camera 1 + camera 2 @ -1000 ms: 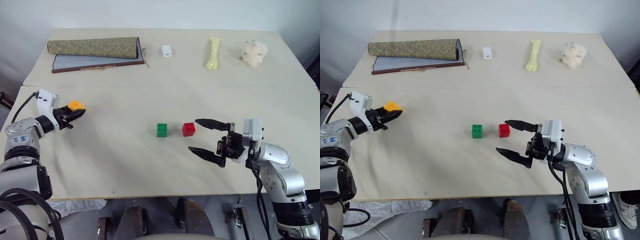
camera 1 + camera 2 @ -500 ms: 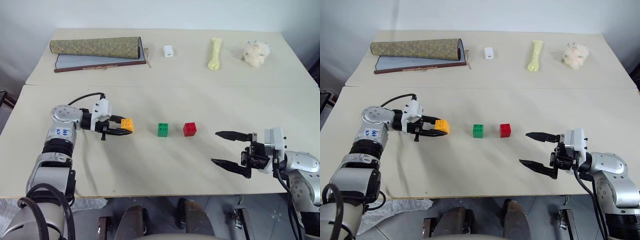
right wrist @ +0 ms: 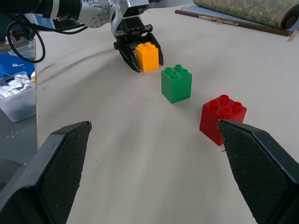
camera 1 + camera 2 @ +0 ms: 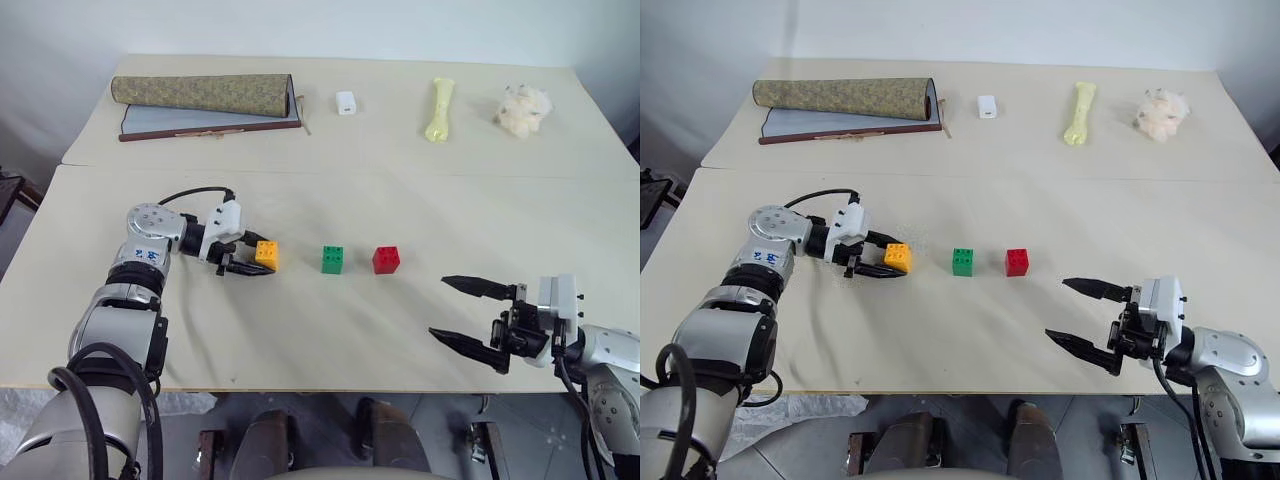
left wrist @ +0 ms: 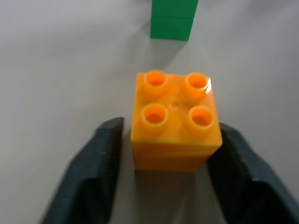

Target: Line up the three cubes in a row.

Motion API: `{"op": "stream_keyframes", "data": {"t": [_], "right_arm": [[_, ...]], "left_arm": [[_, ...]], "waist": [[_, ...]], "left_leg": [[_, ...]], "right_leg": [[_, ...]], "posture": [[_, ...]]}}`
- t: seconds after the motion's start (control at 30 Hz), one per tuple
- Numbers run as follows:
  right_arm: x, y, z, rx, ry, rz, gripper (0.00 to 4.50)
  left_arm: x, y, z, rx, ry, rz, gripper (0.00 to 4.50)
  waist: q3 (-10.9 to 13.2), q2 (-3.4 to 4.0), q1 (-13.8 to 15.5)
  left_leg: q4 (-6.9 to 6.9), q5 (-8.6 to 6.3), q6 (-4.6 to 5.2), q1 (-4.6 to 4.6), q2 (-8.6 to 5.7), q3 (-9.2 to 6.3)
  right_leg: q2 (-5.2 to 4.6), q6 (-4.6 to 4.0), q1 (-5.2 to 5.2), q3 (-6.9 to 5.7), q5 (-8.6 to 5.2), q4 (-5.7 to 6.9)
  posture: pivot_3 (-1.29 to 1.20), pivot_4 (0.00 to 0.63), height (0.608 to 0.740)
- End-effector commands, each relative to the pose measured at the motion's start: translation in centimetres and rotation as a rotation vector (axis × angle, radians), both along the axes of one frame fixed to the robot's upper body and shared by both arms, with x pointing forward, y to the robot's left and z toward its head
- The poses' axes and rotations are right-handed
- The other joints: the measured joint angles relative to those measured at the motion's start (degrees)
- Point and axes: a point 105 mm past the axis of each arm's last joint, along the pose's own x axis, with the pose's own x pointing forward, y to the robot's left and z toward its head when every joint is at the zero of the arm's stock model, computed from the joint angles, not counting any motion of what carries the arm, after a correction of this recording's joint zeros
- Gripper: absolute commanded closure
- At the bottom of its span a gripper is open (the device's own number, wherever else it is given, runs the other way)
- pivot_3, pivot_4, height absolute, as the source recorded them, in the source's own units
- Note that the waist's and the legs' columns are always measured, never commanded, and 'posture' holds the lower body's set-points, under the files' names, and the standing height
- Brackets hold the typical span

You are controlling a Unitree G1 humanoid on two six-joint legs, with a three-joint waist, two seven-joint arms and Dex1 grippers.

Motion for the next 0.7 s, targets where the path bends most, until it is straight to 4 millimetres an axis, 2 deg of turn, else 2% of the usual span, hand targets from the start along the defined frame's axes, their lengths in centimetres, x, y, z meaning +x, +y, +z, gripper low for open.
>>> {"op": "stream_keyframes", "data": {"t": [0.03, 0.1, 0.27, 0.3, 0.4, 0.53, 0.7], "right_arm": [[0.0, 0.1, 0.9, 0.014, -0.058, 0.011, 0.00], [0.1, -0.1, 0.8, 0.016, -0.056, 0.014, 0.00], [0.7, -1.0, 1.6, 0.053, -0.070, 0.069, 0.00], [1.0, -1.2, 1.9, 0.065, -0.075, 0.084, 0.00], [1.3, -1.4, 2.4, 0.061, -0.090, 0.133, 0.00], [2.0, -1.6, 2.9, 0.066, -0.111, 0.163, 0.00], [3.5, -2.2, 2.7, 0.062, -0.096, 0.188, 0.00]], "left_arm": [[0.4, 0.6, 1.6, -0.041, -0.062, 0.021, 0.64], [0.3, 1.3, 2.6, -0.109, -0.071, 0.037, 0.05], [-2.2, 5.3, 4.2, -0.243, -0.085, 0.089, 0.02], [-3.3, 6.8, 4.2, -0.251, -0.088, 0.138, 0.02], [-6.2, 9.6, 4.7, -0.289, -0.095, 0.246, 0.02], [-8.3, 10.4, 4.9, -0.318, -0.086, 0.313, 0.02], [-9.9, 10.3, 3.7, -0.308, -0.098, 0.383, 0.02]], "waist": [[0.0, 0.00, 0.0], [0.0, 0.00, 0.0], [0.0, 0.02, -1.3], [0.0, 0.02, -1.7], [0.0, 0.03, -2.5], [0.0, 0.03, -1.3], [0.0, 0.06, -0.3]], "left_leg": [[0.00, 0.00, 0.00, 0.00, 0.00, 0.00], [0.00, 0.00, 0.00, 0.00, 0.00, 0.00], [-0.04, 0.00, 0.00, 0.05, 0.05, 0.00], [-0.05, 0.00, 0.00, 0.06, 0.06, -0.01], [-0.06, 0.00, 0.00, 0.11, 0.11, -0.03], [0.03, 0.00, -0.01, 0.06, 0.17, -0.14], [0.15, -0.01, -0.01, 0.17, 0.13, -0.18]], "right_leg": [[0.00, 0.00, 0.00, 0.00, 0.00, 0.00], [0.00, 0.00, 0.00, -0.01, 0.00, 0.00], [0.02, -0.01, 0.00, 0.03, 0.00, 0.01], [0.02, -0.01, 0.00, 0.02, -0.01, 0.02], [0.02, -0.02, 0.00, 0.05, -0.01, 0.04], [-0.01, -0.05, 0.02, -0.01, -0.03, 0.07], [-0.08, -0.11, 0.19, 0.02, 0.02, 0.11]], "posture": [[0.00, 0.150, 0.740], [0.00, 0.150, 0.740], [0.00, 0.150, 0.740], [0.00, 0.150, 0.740], [0.00, 0.150, 0.740], [0.00, 0.150, 0.740], [0.00, 0.150, 0.740]]}}
